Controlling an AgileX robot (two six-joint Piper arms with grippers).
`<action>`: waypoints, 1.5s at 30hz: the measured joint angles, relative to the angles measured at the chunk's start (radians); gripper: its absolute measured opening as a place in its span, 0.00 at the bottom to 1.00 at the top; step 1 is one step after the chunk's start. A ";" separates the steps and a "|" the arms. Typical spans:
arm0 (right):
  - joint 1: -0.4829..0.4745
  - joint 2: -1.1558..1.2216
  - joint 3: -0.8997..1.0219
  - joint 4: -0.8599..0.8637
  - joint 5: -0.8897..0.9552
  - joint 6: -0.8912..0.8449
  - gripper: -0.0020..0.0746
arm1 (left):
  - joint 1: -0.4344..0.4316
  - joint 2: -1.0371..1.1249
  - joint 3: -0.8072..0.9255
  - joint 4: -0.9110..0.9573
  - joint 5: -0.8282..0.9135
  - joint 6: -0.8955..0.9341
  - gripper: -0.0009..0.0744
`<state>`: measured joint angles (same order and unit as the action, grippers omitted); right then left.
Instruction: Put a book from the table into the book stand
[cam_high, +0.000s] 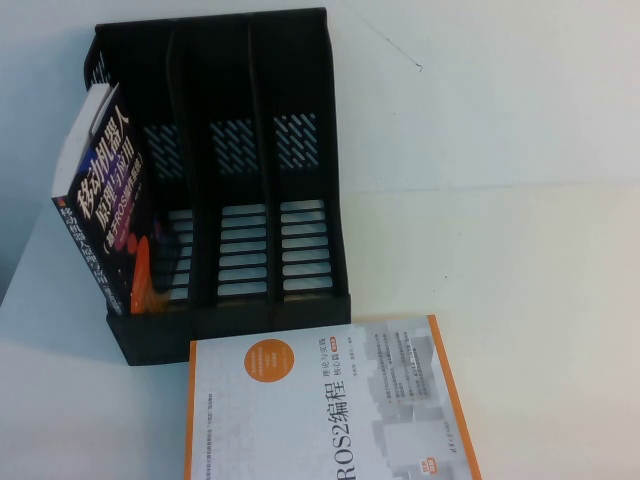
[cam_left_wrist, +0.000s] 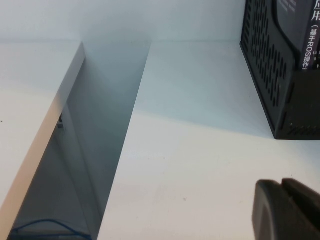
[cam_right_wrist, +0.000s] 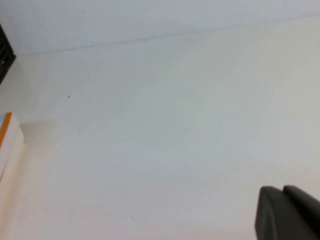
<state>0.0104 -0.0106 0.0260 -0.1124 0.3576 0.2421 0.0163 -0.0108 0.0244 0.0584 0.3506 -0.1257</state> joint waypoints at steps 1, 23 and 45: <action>0.000 0.000 0.000 0.000 0.000 0.000 0.04 | 0.000 0.000 0.000 0.000 0.000 0.000 0.01; 0.000 0.000 0.000 0.000 0.000 0.000 0.04 | 0.000 0.000 0.000 0.000 0.000 0.000 0.01; 0.000 0.000 0.000 0.000 0.000 0.000 0.04 | 0.000 0.000 0.000 0.000 -0.075 0.000 0.01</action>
<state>0.0104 -0.0106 0.0260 -0.1124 0.3576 0.2421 0.0163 -0.0108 0.0244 0.0584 0.2758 -0.1257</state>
